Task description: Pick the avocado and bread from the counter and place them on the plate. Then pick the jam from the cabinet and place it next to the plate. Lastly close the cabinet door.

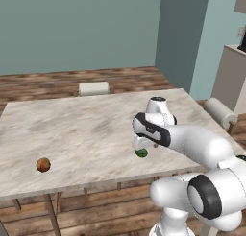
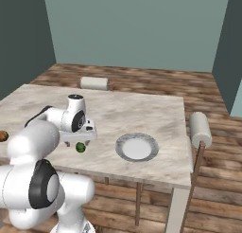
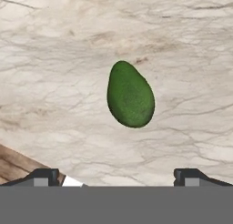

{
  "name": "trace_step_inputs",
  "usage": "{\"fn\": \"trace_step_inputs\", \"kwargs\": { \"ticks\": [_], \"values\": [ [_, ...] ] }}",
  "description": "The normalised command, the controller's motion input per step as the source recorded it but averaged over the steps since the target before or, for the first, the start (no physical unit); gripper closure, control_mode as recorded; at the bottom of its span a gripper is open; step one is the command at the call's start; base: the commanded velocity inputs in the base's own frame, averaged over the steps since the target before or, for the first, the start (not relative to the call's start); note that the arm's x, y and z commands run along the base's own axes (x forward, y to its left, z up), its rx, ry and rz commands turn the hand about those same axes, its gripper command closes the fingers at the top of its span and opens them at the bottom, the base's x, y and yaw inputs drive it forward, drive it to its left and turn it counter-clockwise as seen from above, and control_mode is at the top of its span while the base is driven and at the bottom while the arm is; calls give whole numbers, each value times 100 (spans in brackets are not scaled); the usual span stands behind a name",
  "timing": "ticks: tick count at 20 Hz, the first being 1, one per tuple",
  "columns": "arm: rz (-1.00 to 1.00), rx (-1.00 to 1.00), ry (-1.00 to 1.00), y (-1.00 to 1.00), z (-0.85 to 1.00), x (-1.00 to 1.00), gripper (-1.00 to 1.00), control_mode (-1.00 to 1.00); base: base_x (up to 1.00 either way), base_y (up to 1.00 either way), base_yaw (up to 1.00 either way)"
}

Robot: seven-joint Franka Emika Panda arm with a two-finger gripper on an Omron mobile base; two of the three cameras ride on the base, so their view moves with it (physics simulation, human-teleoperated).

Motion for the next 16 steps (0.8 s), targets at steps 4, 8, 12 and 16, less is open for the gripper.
{"fn": "trace_step_inputs", "kwargs": {
  "ticks": [4, 8, 12, 16],
  "values": [
    [0, 0, 0, 4, -17, 0, -100, -100, 0, 0, 0],
    [0, -2, -3, 0, -19, 2, -100, -100, 0, 0, 0],
    [0, -3, -4, 0, -15, 11, -100, -100, 0, 0, 0],
    [-1, -3, 0, 0, -12, 16, -100, -100, 0, 0, 0]
  ]
}}
